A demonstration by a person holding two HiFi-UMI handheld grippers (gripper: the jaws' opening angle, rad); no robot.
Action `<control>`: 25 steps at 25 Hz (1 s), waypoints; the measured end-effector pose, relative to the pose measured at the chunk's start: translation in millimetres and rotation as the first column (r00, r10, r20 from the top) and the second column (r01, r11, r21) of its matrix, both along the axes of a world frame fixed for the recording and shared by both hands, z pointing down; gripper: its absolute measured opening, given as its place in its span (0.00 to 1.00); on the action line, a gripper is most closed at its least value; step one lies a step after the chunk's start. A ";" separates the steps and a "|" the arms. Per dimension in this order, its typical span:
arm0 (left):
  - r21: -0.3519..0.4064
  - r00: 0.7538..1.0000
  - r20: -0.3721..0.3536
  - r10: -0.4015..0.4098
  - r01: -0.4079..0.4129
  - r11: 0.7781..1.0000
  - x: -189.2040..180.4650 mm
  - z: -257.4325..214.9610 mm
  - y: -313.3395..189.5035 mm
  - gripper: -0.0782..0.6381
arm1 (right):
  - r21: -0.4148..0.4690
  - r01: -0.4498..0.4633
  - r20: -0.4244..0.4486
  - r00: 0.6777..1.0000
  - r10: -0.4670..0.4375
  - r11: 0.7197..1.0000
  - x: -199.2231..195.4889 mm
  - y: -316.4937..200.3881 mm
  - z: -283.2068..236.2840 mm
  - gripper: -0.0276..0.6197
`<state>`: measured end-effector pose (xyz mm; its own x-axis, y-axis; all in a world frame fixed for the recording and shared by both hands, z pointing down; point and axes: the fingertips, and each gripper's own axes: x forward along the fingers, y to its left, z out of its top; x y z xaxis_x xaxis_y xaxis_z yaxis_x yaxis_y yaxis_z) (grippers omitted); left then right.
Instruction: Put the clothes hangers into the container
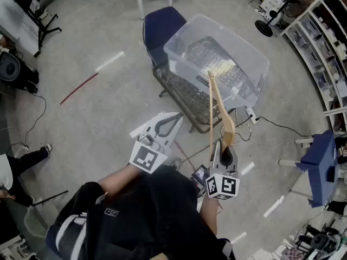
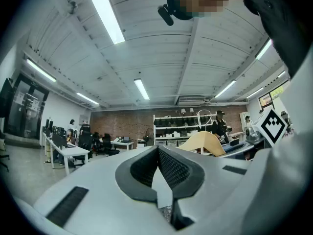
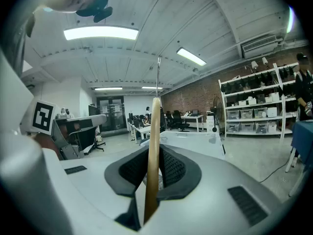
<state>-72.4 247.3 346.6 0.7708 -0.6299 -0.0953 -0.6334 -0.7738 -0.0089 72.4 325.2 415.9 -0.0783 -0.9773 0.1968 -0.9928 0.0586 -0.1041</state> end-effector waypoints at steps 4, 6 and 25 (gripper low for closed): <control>0.006 1.000 0.004 -0.002 0.002 1.000 -1.0 -1.7 -1.6 0.14 | 0.004 0.002 0.002 1.000 -0.002 1.000 -0.4 -2.6 -1.7 0.15; 0.008 1.000 0.005 -0.001 0.001 1.000 -2.2 -0.8 -3.9 0.14 | 0.007 0.006 0.001 1.000 -0.006 1.000 -1.8 -5.5 -1.7 0.15; -0.013 0.999 -0.032 0.006 -0.007 1.000 -32.1 -0.9 -15.2 0.14 | 0.025 0.002 0.027 1.000 -0.003 1.000 -29.4 -16.5 -5.2 0.15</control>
